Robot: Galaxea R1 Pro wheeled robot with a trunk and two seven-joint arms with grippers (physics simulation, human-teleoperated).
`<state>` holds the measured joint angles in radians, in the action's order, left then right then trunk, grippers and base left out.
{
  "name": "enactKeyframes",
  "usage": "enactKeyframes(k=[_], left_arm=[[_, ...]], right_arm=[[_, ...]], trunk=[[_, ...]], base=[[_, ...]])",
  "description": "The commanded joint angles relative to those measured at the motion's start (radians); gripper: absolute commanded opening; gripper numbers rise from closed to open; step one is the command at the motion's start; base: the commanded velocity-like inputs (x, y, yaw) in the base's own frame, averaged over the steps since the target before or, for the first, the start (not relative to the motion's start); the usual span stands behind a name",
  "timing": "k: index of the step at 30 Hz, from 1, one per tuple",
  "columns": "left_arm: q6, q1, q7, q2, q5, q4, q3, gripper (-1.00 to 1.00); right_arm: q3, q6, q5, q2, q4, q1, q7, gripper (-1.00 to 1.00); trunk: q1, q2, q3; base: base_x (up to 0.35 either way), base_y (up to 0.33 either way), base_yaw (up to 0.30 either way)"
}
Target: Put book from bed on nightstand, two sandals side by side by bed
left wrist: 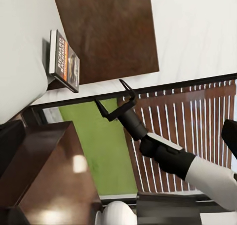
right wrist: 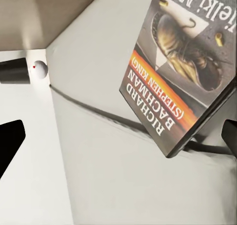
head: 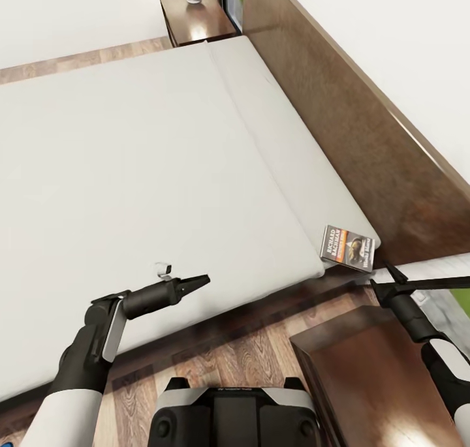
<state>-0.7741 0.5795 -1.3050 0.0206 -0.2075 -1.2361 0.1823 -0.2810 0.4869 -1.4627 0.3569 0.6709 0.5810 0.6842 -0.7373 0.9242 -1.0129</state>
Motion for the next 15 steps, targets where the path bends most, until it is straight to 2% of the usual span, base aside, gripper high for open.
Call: enactKeyframes(k=[1, 4, 15], left_arm=[[-0.010, 0.000, -0.003, 0.001, 0.000, 0.000, 0.002, 1.00], [-0.010, 0.000, -0.005, 0.001, -0.001, 0.001, 0.002, 1.00], [-0.010, 0.000, -0.005, 0.001, -0.001, 0.002, 0.002, 1.00]], right_arm=[[-0.001, 0.008, -0.007, 0.004, -0.001, 0.000, 0.000, 1.00], [0.000, 0.008, -0.007, 0.015, -0.001, 0.000, 0.001, 1.00], [-0.001, 0.009, -0.007, 0.019, -0.001, 0.000, 0.001, 1.00]], trunk=[[-0.004, 0.008, -0.004], [-0.016, 0.029, -0.013], [-0.058, 0.106, -0.048]], base=[[0.000, 0.000, 0.000], [0.000, 0.000, 0.000], [0.000, 0.000, 0.000]])
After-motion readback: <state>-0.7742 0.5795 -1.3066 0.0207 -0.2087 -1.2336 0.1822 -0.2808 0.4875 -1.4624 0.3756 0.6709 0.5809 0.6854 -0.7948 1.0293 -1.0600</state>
